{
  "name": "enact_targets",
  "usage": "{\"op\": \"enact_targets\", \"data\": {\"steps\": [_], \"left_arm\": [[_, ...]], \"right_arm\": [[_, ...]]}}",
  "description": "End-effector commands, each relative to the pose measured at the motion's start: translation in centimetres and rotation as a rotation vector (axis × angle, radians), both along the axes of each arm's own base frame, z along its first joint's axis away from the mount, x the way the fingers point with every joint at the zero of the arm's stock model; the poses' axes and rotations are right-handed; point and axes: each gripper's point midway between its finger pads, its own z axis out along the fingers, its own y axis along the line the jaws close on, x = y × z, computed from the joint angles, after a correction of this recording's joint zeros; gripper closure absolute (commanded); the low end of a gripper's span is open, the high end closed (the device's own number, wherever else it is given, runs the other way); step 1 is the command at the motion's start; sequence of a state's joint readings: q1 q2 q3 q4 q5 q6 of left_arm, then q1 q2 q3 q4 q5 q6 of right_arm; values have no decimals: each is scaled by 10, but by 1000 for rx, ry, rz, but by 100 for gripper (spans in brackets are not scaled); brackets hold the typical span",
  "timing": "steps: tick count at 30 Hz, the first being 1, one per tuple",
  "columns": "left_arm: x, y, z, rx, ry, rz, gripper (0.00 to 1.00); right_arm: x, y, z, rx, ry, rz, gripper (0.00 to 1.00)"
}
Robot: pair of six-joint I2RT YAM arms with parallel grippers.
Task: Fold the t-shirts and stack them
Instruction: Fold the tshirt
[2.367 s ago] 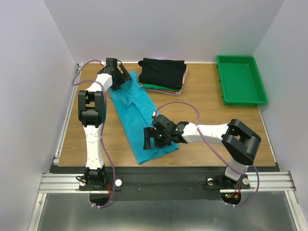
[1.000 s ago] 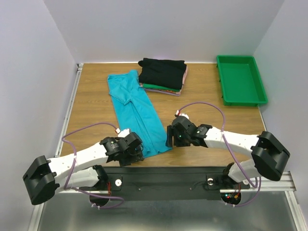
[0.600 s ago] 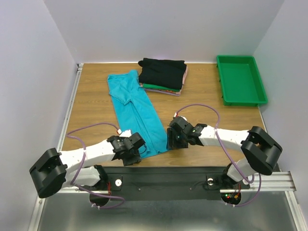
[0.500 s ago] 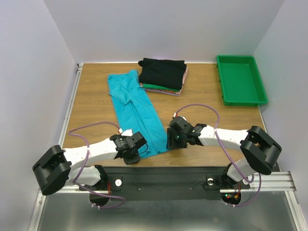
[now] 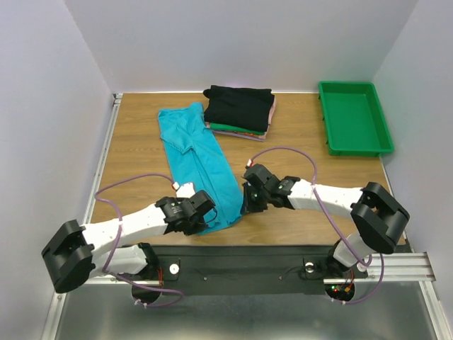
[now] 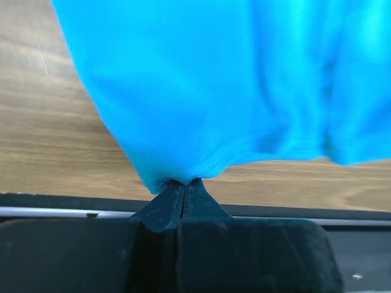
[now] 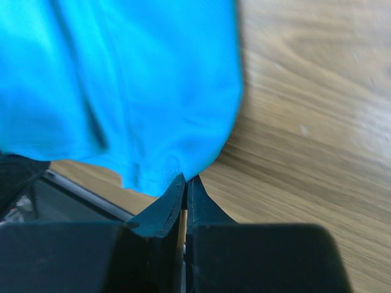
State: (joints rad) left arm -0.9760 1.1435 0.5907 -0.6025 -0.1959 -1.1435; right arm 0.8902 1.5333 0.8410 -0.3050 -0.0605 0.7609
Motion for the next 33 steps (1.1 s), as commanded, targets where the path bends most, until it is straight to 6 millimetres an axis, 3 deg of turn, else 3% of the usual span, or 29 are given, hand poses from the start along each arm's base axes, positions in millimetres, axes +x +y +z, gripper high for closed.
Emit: {"op": "enact_targets", "data": {"steps": [1, 6, 7, 9, 10, 13, 14, 16, 18, 19, 20, 21, 22, 26, 28, 31, 32, 33], "left_arm": [[27, -2, 32, -55, -174, 56, 100], [52, 8, 53, -67, -282, 134, 100], [61, 14, 56, -66, -299, 168, 100], [80, 15, 66, -87, -352, 184, 100], [93, 23, 72, -96, -375, 225, 100], [121, 23, 90, -138, -450, 218, 100], [133, 29, 93, -138, -469, 251, 100], [146, 37, 97, -108, -487, 256, 100], [163, 47, 104, -71, -495, 295, 100], [168, 51, 106, -52, -503, 296, 100], [178, 53, 114, -55, -525, 311, 100], [186, 61, 112, -42, -521, 334, 100], [192, 62, 114, -39, -531, 324, 100], [215, 73, 111, -43, -527, 344, 100], [224, 85, 103, -28, -506, 367, 100], [238, 90, 98, -39, -501, 365, 100], [244, 94, 94, -43, -493, 379, 100], [248, 95, 94, -45, -492, 375, 100]], "right_arm": [[29, 33, 42, 101, -119, 40, 99], [57, 53, 64, 114, -203, 37, 100], [69, 59, 77, 123, -244, 21, 100], [87, 60, 78, 92, -286, -10, 100], [100, 65, 91, 103, -322, -30, 100], [128, 67, 93, 93, -342, -61, 100], [144, 71, 108, 114, -373, -82, 100], [160, 75, 104, 94, -390, -79, 100], [180, 81, 116, 103, -430, -79, 100], [186, 83, 118, 102, -438, -77, 99], [193, 85, 106, 85, -429, -76, 100], [204, 89, 118, 101, -457, -76, 99], [210, 89, 116, 95, -461, -81, 100], [245, 86, 105, 66, -480, -106, 100], [254, 93, 112, 90, -493, -84, 99], [267, 97, 98, 78, -488, -67, 100], [273, 100, 105, 90, -506, -66, 100], [277, 101, 95, 76, -503, -56, 100]]}}
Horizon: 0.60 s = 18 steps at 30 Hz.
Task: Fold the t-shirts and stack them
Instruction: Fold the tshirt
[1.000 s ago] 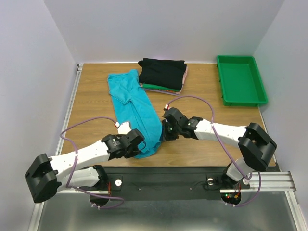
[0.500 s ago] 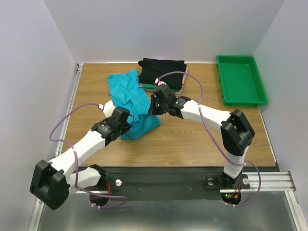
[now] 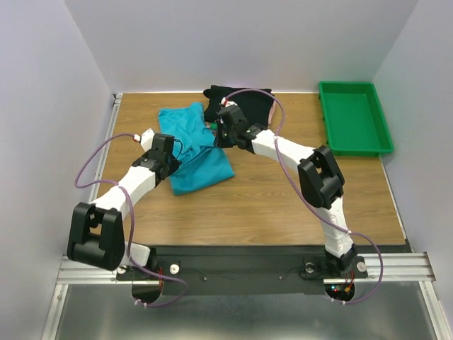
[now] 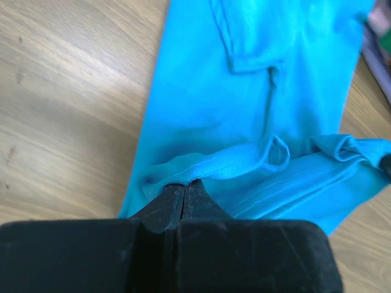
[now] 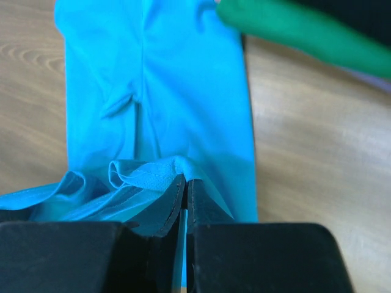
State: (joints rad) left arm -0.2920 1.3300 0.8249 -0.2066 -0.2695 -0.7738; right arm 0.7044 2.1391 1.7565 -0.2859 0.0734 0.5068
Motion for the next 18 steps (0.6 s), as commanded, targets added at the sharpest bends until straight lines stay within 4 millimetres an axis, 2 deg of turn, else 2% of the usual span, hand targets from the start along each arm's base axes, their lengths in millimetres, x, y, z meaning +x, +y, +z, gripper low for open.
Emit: {"op": "enact_targets", "data": {"steps": [1, 2, 5, 8, 9, 10, 12, 13, 14, 15, 16, 18], "left_arm": [[36, 2, 26, -20, -97, -22, 100], [39, 3, 17, -10, -75, -17, 100], [52, 8, 0, -7, -18, -15, 100], [61, 7, -8, -35, 0, -9, 100], [64, 10, -16, -38, 21, -3, 100], [70, 8, -12, -41, 14, -19, 100], [74, 8, -17, -47, 40, -21, 100], [78, 11, -11, -39, 42, -14, 75], [78, 13, -10, -31, 49, -9, 62], [80, 14, -5, -26, 42, -7, 49], [82, 16, 3, -20, 29, 0, 4], [83, 16, 20, -18, -8, -7, 2]], "right_arm": [[29, 12, 29, 32, -101, 26, 100], [32, 13, 22, 23, -99, 27, 100], [41, 19, 24, 29, -116, 40, 100], [45, 26, 11, 22, -108, 68, 99], [50, 27, 14, 27, -120, 68, 98], [52, 26, 7, 16, -115, 62, 97], [59, 25, 10, 15, -132, 49, 91], [62, 24, 11, 13, -137, 41, 87], [64, 22, 14, 20, -138, 35, 76], [63, 22, 17, 24, -140, 37, 70], [63, 21, 19, 27, -138, 44, 62], [57, 20, 36, 43, -155, 62, 48]]}}
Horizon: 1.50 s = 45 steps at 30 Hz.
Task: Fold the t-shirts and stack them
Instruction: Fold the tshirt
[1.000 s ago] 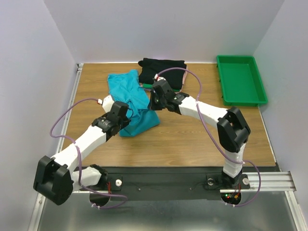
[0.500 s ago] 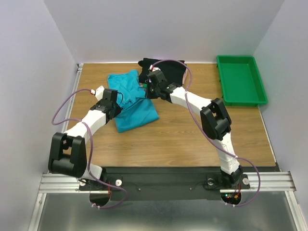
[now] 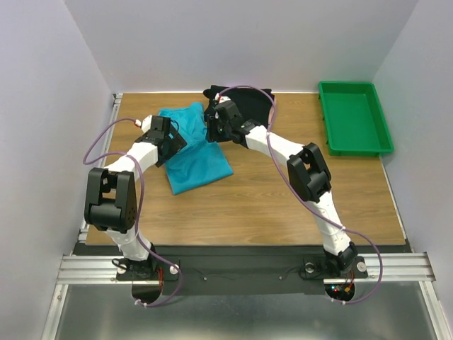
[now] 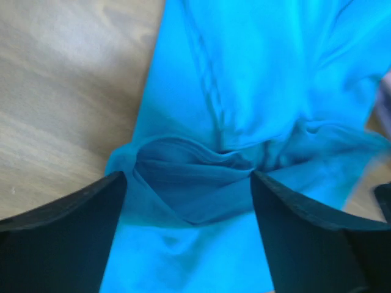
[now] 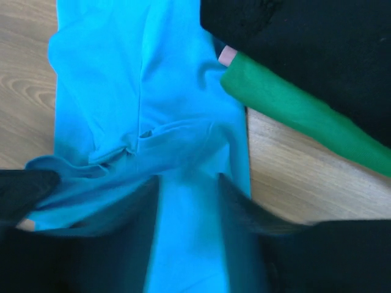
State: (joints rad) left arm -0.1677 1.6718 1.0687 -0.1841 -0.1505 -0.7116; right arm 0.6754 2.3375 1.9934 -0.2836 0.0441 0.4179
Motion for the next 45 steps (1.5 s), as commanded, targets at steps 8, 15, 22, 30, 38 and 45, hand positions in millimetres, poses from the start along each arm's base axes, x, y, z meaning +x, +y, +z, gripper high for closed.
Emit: {"op": "enact_targets", "data": {"steps": [8, 15, 22, 30, 38, 45], "left_arm": [[-24, -6, 71, -59, -183, -64, 2], [-53, -58, 59, -186, -207, -274, 2], [-31, -60, 28, -149, -130, -278, 2], [28, -46, 6, -136, -83, -269, 2], [26, -18, -12, -148, -24, -204, 2], [11, -7, -11, -141, -15, -184, 2]], "right_arm": [[-61, -13, 57, 106, 29, 167, 0], [-102, -15, 41, 151, 119, 239, 0], [-122, 1, 28, 190, 166, 338, 0], [-124, 4, -11, 151, 208, 373, 0], [-127, -3, -66, 92, 298, 341, 0], [-132, -12, -70, 69, 307, 314, 0]]}}
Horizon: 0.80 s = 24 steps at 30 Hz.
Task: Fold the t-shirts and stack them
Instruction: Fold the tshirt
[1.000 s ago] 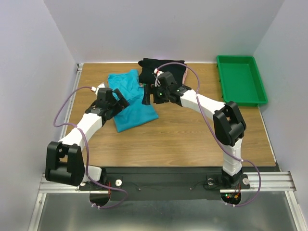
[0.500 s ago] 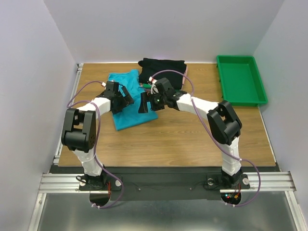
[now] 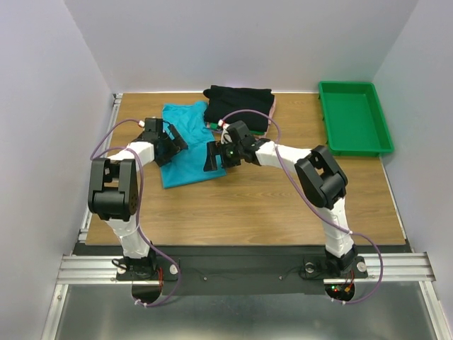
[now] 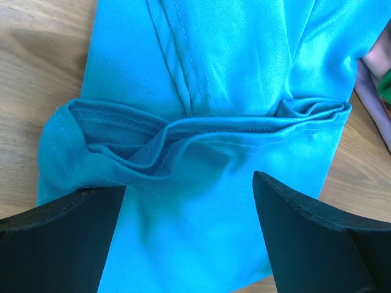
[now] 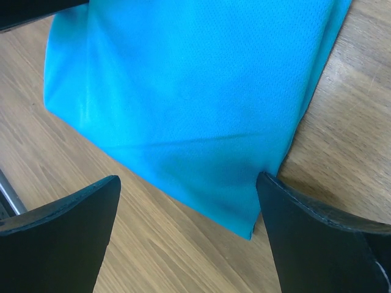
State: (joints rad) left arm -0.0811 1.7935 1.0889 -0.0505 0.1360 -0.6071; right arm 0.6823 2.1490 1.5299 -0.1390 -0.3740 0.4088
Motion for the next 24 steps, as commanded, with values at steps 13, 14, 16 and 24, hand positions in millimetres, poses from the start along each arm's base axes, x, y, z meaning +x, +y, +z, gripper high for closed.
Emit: {"op": "enact_targets", "data": {"steps": [13, 14, 16, 24], "left_arm": [[-99, 40, 42, 57, -27, 202, 2], [-112, 42, 29, 67, 19, 212, 2], [-122, 38, 23, 49, 30, 195, 2], [-151, 29, -2, -20, 33, 187, 8]], "right_arm": [[-11, -9, 32, 2, -69, 17, 0], [-10, -11, 36, -1, -81, 9, 0], [-9, -15, 51, 8, -112, -6, 0], [-23, -42, 26, -72, -73, -88, 1]]}}
